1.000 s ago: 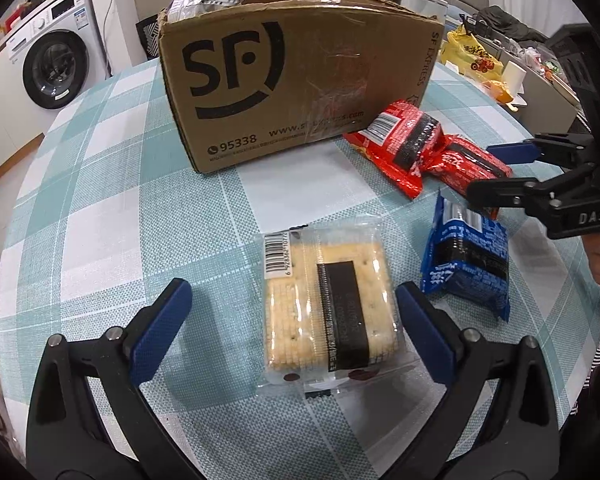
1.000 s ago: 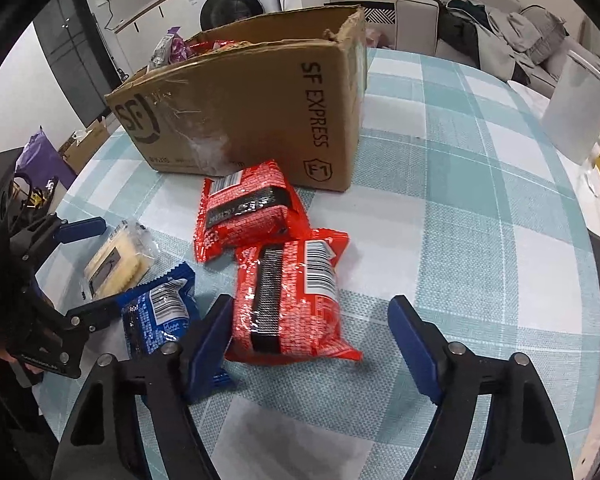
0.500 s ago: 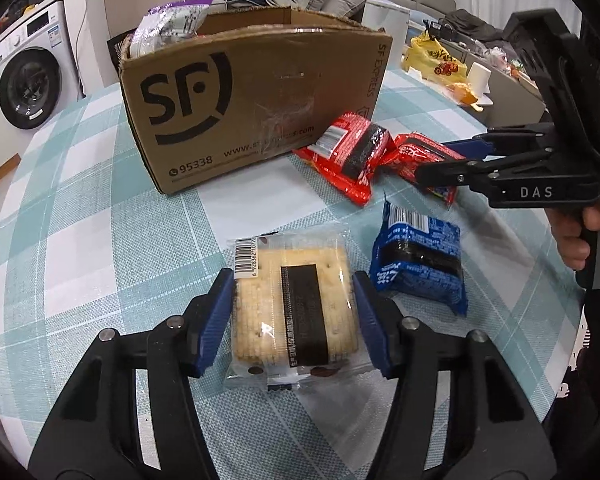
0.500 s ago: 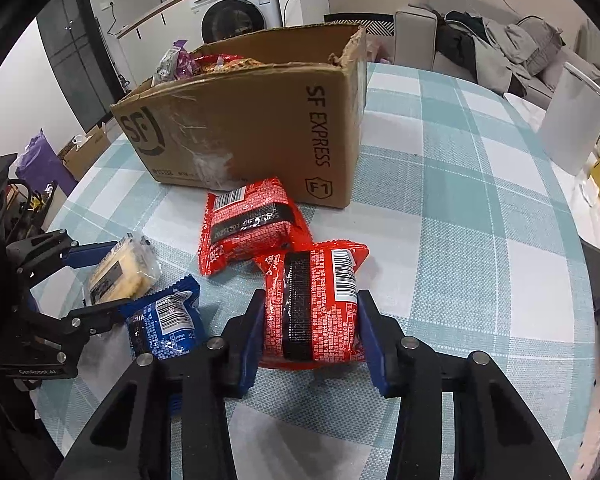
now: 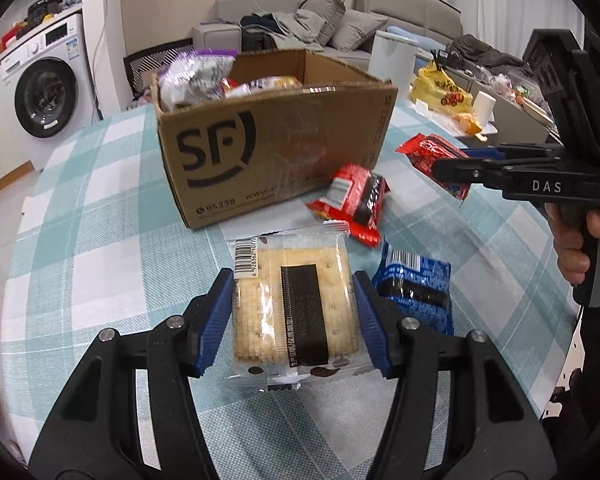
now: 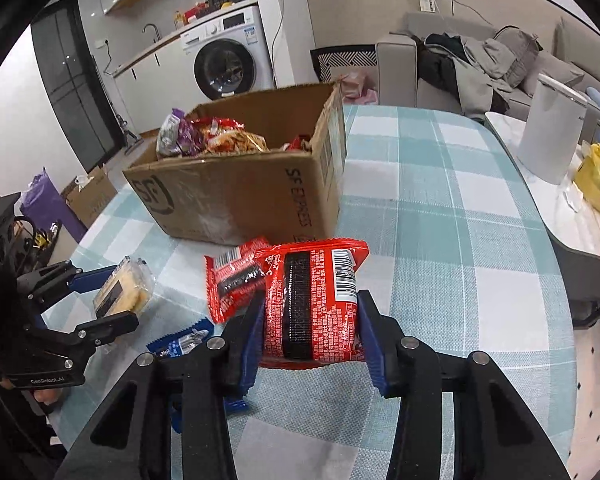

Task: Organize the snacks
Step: 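Lift both packets over the box and lower them inside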

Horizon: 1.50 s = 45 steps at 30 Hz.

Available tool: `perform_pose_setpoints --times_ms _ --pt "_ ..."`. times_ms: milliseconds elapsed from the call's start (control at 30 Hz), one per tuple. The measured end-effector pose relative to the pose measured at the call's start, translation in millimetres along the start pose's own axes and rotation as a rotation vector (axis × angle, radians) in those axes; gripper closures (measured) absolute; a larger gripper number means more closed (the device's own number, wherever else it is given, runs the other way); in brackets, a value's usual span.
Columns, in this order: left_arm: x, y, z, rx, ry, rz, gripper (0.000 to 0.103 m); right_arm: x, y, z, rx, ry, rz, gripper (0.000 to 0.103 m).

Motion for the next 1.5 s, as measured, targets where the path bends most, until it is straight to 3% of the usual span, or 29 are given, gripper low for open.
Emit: perform_pose_setpoints --times_ms 600,1167,1500 --pt "19.3 35.5 -8.9 0.065 0.036 0.096 0.047 22.3 32.4 -18.9 0.077 -0.031 0.146 0.059" --pt "71.2 55.6 -23.0 0.113 0.049 0.2 0.047 60.4 50.9 -31.4 0.092 -0.068 0.265 0.059" --pt "100.6 61.8 -26.0 0.121 0.057 0.241 0.047 80.2 44.8 -37.6 0.104 -0.066 0.277 0.059"
Point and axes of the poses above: each gripper's, at about its wrist camera, not at the fingertips, and y roughly against the way its jaws point, z to its right, x to its top, the point moved 9 cm from there along -y, roughly the way its jaws point, and after that the axes turned 6 degrees about -y, right-handed, at the moved point
